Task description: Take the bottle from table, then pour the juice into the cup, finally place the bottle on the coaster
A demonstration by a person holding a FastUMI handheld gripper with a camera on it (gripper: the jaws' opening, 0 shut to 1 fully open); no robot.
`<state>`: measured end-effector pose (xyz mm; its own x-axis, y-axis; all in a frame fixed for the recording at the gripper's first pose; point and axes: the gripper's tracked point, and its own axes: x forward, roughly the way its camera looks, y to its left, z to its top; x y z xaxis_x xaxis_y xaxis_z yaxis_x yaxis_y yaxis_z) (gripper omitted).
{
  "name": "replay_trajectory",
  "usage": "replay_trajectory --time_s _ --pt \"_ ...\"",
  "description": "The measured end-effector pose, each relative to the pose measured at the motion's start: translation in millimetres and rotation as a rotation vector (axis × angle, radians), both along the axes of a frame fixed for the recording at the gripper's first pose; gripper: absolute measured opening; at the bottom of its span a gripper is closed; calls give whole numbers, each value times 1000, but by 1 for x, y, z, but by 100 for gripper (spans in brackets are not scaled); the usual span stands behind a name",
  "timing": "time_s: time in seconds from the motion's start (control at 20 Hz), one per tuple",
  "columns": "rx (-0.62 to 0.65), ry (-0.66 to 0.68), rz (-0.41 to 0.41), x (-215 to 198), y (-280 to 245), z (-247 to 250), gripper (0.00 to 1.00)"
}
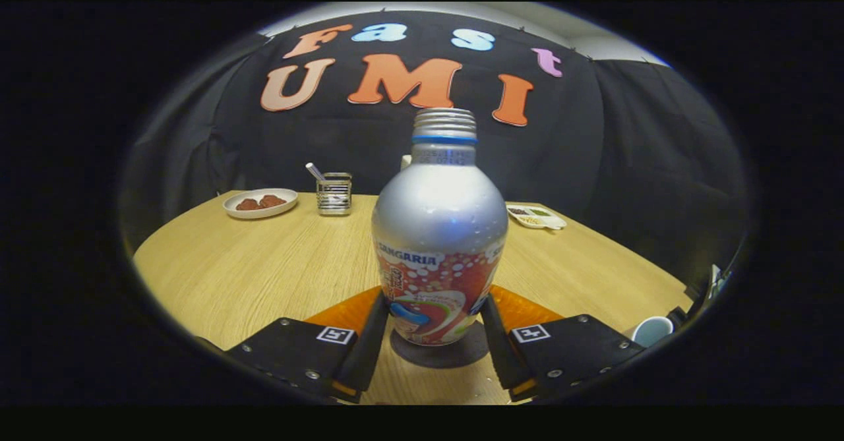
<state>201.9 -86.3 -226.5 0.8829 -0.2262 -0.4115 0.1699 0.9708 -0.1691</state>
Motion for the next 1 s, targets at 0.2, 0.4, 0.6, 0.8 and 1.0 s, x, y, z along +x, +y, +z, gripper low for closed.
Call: replay_trajectory --time_s 0.2,0.4,0.6,0.8,1.0 --pt "33 39 0 -8 0 -19 81" --pt "24 -2 20 -39 9 1 95" --pt "109 -148 138 -84 63 58 97" --pt "134 -273 260 -151 120 136 97" --pt "116 -320 390 -217 172 164 97"
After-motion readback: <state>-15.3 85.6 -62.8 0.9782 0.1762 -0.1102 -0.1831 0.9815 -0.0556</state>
